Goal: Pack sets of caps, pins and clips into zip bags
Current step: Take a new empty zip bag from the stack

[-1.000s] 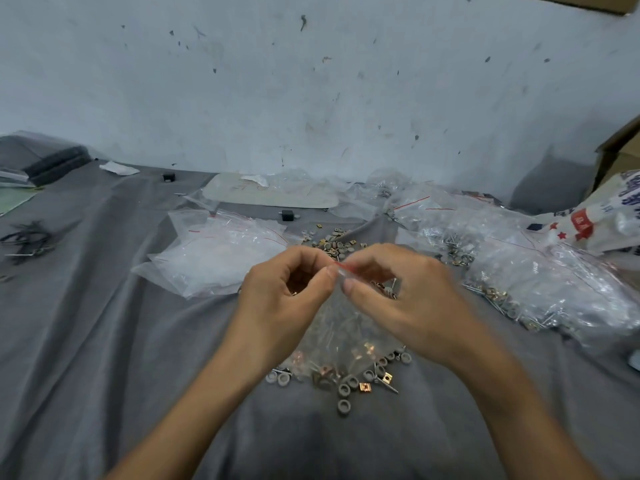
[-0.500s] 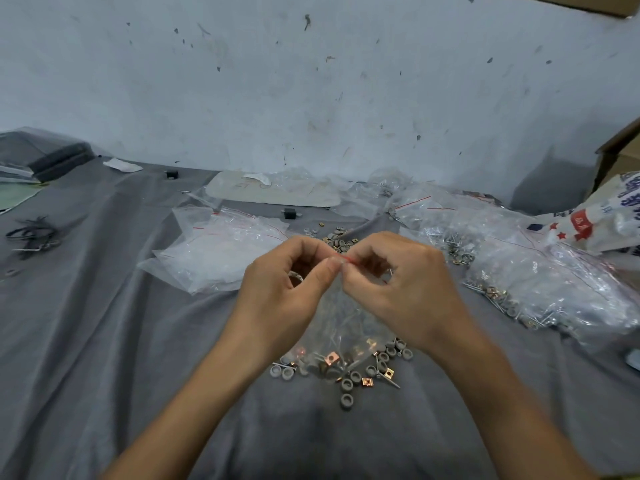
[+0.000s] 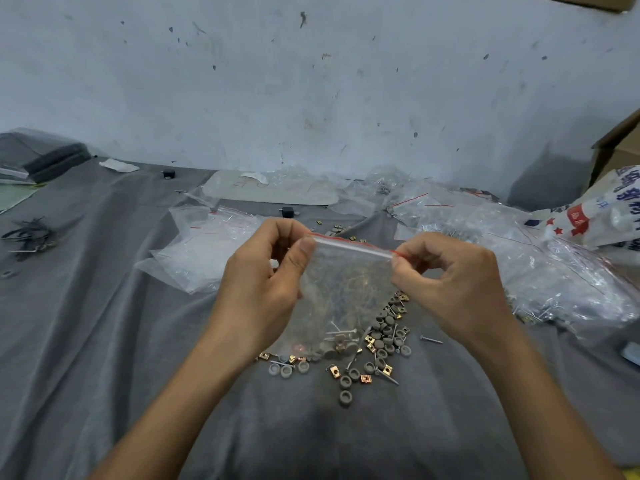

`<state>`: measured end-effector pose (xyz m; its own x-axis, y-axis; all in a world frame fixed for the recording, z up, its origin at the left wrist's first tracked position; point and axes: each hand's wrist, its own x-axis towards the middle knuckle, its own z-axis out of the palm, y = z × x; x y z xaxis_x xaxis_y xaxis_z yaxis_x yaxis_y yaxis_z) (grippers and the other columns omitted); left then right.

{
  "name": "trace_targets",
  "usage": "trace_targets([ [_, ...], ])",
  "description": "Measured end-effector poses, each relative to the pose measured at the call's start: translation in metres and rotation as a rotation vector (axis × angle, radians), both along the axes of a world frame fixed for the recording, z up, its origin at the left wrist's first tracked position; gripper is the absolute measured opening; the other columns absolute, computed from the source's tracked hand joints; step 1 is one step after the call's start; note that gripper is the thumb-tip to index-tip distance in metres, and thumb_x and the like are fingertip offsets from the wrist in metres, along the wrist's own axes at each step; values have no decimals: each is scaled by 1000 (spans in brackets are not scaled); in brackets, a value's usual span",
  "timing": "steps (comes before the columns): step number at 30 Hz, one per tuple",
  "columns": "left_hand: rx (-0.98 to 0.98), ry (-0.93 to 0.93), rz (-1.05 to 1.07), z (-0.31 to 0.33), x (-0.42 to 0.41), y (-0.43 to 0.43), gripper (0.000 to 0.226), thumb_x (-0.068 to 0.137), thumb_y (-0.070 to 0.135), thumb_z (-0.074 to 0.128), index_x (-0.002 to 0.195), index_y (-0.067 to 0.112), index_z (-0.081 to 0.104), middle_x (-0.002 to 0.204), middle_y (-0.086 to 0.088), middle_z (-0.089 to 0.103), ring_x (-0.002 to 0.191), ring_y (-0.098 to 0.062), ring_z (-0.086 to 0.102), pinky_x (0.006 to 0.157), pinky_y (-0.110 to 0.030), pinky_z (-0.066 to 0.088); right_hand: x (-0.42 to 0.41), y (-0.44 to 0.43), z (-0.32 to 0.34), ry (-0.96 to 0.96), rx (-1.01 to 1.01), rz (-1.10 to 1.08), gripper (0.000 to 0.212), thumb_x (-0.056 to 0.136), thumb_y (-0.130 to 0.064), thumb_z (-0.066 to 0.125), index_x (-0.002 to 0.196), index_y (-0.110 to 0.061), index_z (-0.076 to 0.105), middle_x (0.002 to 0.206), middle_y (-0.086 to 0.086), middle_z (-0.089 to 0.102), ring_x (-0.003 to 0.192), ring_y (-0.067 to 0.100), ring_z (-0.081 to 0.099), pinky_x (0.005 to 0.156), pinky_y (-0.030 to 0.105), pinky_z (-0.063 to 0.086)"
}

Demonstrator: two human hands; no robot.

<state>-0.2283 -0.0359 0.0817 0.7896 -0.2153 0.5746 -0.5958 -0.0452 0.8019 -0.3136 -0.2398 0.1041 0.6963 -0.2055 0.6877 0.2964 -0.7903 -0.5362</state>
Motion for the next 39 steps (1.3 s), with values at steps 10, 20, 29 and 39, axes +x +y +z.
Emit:
trace_targets([
  [10, -116, 79, -16, 1, 20, 23, 20, 102, 18, 57, 88, 31, 63, 70, 15, 51, 57, -5, 52, 51, -28, 52, -12, -36, -15, 41, 154, -76, 28, 83, -9, 74, 73, -35, 72, 73, -20, 71, 61, -1, 63, 58, 7, 44],
  [20, 121, -52, -225, -12, 36, 1, 7, 93, 44, 64, 92, 36, 64, 74, 11, 60, 63, -5, 56, 55, -17, 50, 2, 11, -58, 420, 484, 252, 21, 95, -12, 67, 115, -17, 70, 106, -4, 72, 90, 9, 67, 70, 30, 58],
  [29, 67, 98, -305, -38, 42, -38, 12, 95, 44, 61, 97, 32, 64, 80, 4, 64, 64, -10, 61, 50, -28, 55, -10, -16, -87, 425, 650, 361, 23, 94, 0, 66, 114, -11, 68, 98, 17, 71, 81, 17, 66, 63, 22, 55],
  [39, 234, 151, -41, -77, 84, -2, 51, 80, 77, 61, 117, 42, 65, 97, 18, 69, 78, -1, 68, 64, -38, 60, 11, -182, -72, 111, 1220, -241, 12, 100, -9, 61, 104, -1, 68, 76, 9, 65, 58, 13, 62, 58, 27, 58],
])
